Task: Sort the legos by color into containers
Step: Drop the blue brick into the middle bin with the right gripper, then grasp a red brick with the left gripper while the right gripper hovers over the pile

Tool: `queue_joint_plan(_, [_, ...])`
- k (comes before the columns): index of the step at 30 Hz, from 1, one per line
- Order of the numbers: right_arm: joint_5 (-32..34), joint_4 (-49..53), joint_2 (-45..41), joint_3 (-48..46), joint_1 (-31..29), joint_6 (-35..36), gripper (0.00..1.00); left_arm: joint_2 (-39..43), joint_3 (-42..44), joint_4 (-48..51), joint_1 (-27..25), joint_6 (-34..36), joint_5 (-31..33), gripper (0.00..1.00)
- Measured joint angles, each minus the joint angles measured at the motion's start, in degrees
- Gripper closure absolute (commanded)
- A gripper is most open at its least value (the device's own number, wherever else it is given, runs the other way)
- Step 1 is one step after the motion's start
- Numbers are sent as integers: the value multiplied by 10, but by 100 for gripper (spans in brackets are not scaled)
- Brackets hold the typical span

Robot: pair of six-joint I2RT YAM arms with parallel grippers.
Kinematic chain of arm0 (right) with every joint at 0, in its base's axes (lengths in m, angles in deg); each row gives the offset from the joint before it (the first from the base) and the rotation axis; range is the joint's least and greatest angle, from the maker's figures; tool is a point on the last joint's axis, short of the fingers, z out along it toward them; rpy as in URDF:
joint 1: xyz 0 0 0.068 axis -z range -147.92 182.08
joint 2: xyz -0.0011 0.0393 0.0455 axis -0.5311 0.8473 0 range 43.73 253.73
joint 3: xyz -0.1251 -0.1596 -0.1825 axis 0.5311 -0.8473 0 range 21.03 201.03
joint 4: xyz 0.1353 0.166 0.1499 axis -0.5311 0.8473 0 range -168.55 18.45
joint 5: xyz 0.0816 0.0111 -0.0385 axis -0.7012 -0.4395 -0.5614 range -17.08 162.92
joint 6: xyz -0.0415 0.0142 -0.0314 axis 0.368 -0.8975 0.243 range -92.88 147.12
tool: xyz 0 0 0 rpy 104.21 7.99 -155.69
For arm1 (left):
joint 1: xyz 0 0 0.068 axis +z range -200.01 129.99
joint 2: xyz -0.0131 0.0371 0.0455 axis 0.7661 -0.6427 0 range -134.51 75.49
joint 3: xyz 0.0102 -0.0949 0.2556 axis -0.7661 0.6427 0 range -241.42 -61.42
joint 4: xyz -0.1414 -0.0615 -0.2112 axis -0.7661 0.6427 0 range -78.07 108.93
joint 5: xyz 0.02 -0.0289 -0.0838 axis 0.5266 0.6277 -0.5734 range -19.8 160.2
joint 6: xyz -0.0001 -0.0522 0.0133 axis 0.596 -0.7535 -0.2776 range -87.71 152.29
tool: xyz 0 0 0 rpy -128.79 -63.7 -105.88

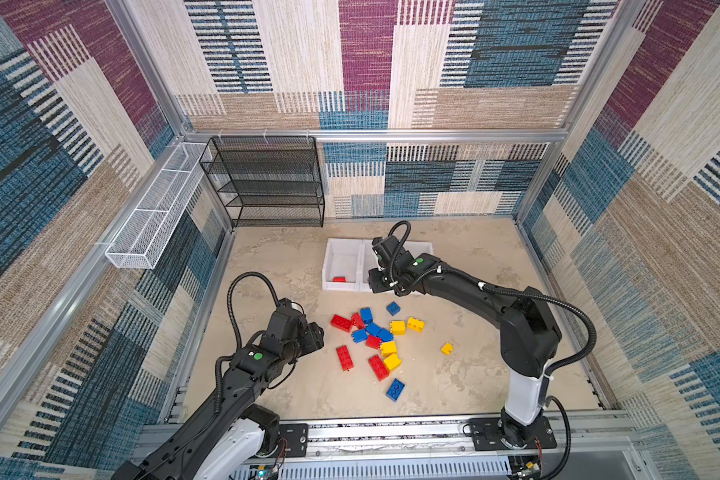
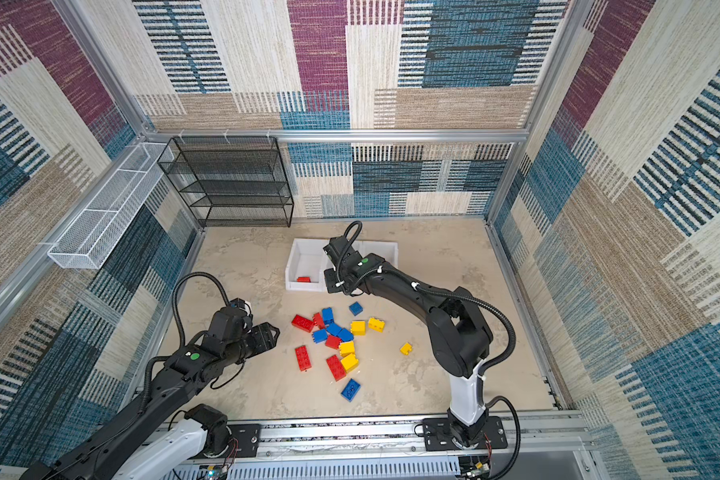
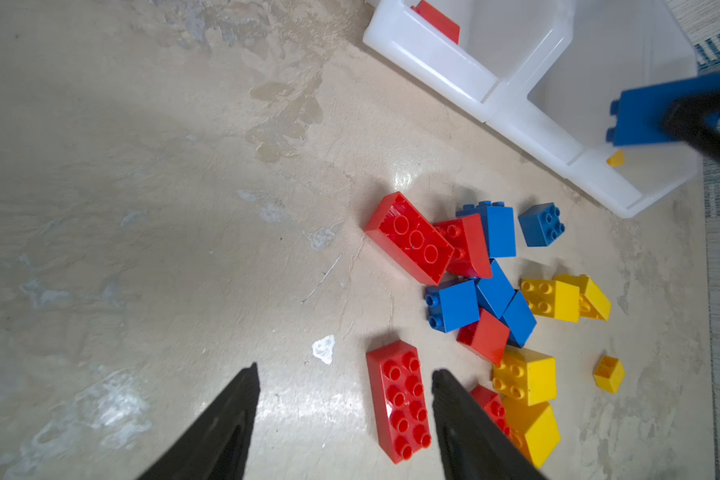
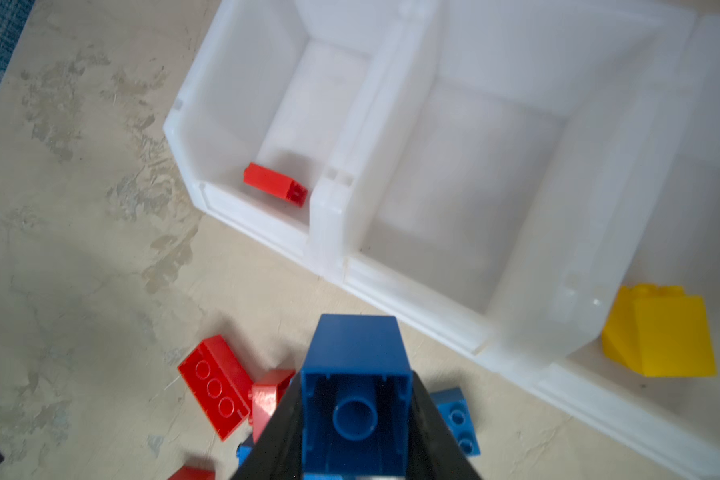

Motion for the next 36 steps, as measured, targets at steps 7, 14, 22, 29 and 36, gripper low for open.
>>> queue_joint_plan(7, [3,5,64,58,35,17,64,0,3,0,-12,-7,-6,31])
queue_joint_plan(14, [0,6,88,85,43,27,46,-2,12,-1,-27,-14,-8,30])
queue_joint_plan(22, [0,12,77,78,45,28,39,-31,10,-5,-46,-16,-8,30])
queue_joint_plan(29, [-11,9,32,46,46,25,38,-59,1,-18,-66,-17,-12,30])
queue_joint_plan(36, [-22,-9,-33,-26,46,12,38,-106,-15,-27,-100,-21,-12,29])
